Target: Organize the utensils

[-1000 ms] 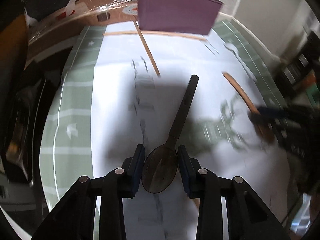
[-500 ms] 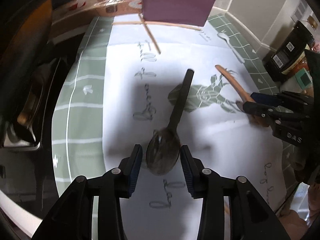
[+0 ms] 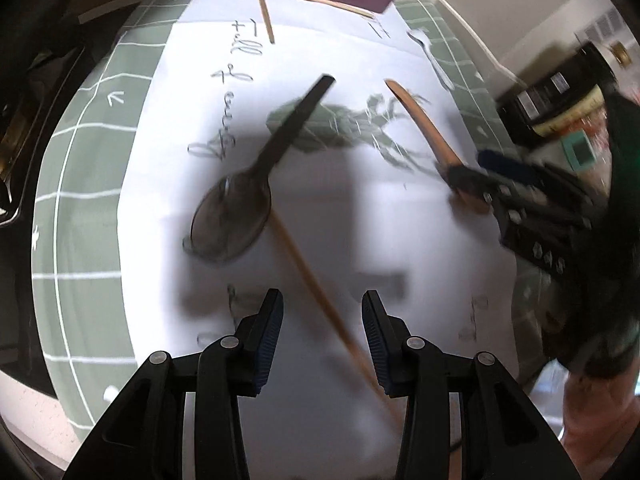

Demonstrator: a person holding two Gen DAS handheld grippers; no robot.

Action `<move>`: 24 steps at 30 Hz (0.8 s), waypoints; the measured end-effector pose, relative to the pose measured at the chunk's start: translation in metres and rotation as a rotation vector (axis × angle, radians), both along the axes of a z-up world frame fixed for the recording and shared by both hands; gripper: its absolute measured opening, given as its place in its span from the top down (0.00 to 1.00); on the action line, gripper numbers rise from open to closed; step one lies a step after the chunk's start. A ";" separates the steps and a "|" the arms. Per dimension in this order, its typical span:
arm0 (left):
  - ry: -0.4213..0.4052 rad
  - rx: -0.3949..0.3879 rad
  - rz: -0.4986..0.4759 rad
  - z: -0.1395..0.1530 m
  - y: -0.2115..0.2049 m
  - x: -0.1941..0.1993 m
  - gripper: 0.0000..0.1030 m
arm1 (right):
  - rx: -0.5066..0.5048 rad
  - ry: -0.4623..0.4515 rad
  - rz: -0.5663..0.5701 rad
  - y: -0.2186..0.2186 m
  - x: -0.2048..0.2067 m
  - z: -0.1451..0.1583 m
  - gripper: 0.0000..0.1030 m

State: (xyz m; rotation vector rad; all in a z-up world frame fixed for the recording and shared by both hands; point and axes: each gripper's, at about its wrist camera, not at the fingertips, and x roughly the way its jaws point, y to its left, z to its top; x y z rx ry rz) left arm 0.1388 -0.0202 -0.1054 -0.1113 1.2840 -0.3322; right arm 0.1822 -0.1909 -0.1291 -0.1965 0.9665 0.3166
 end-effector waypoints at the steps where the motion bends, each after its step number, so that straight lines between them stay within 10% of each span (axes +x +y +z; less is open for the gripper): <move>1: -0.013 0.008 0.005 0.001 -0.002 0.004 0.59 | -0.005 -0.004 -0.012 -0.002 0.000 -0.001 0.57; 6: -0.129 0.098 -0.058 0.000 -0.021 0.015 0.60 | -0.048 -0.037 -0.058 -0.007 0.002 -0.001 0.50; 10: -0.317 0.182 -0.155 0.008 -0.028 0.018 0.88 | -0.054 -0.051 -0.083 -0.011 0.005 -0.002 0.41; 19: -0.349 -0.002 -0.260 0.062 -0.008 0.056 0.92 | -0.028 -0.039 -0.120 -0.024 0.008 -0.005 0.33; 24: -0.283 0.063 -0.289 0.052 -0.034 0.109 0.92 | -0.011 -0.022 -0.130 -0.023 0.011 -0.010 0.32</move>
